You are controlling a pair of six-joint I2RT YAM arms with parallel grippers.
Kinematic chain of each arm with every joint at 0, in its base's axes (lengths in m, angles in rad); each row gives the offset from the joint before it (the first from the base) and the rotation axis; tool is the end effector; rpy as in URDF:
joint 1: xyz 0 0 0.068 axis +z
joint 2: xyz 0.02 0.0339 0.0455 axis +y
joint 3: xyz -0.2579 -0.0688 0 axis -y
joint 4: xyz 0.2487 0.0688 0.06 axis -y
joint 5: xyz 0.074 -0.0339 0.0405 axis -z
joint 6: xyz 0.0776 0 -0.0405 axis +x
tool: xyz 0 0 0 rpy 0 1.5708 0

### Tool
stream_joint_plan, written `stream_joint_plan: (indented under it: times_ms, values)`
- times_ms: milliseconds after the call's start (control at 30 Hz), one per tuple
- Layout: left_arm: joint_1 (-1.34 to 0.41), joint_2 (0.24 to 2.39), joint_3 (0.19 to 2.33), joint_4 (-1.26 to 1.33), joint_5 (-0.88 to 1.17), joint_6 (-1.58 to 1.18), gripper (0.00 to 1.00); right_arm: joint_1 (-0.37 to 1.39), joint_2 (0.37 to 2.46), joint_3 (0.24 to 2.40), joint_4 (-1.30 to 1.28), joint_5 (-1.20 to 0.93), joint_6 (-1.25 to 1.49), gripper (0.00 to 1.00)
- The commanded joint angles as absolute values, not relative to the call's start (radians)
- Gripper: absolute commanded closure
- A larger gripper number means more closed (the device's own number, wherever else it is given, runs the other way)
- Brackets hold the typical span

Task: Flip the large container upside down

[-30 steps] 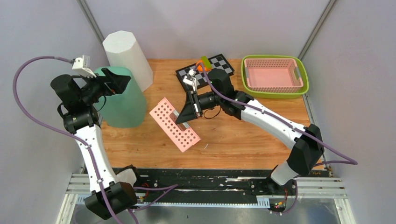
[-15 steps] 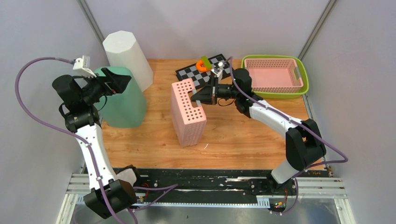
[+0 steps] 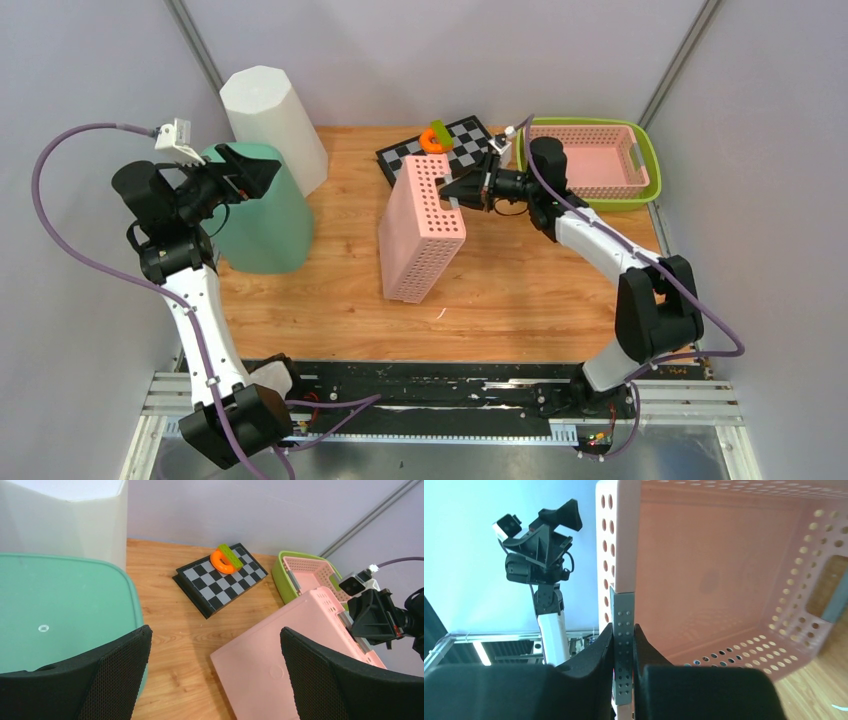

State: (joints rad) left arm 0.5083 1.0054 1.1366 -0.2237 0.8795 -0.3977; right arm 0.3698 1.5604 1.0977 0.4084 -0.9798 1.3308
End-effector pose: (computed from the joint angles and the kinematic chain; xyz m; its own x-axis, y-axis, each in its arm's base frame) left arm 0.2418 0.0663 0.4119 -0.2138 -0.4017 -0.8905 0.3005 0.8403 -0.4513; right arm 0.3345 0.1988 0.3077 -0.9586 0.2089 -0.1936 -0.1825 0.0713 0.9806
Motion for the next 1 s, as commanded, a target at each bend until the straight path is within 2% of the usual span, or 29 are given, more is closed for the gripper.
stream_joint_plan:
  times_ms: [0, 567, 967]
  values:
    - [0.513, 0.997, 1.124, -0.198, 0.892, -0.406, 0.00, 0.294, 1.588, 1.110, 0.264, -0.971, 1.186, 0.90]
    - [0.514, 1.005, 1.098, -0.167, 0.898, -0.431, 0.00, 0.220, 1.634, 1.182, 0.156, -1.080, 1.074, 0.78]
    - [0.514, 1.003, 1.093, -0.162, 0.903, -0.437, 0.00, 0.198, 1.618, 1.226, 0.050, -1.090, 0.976, 0.78]
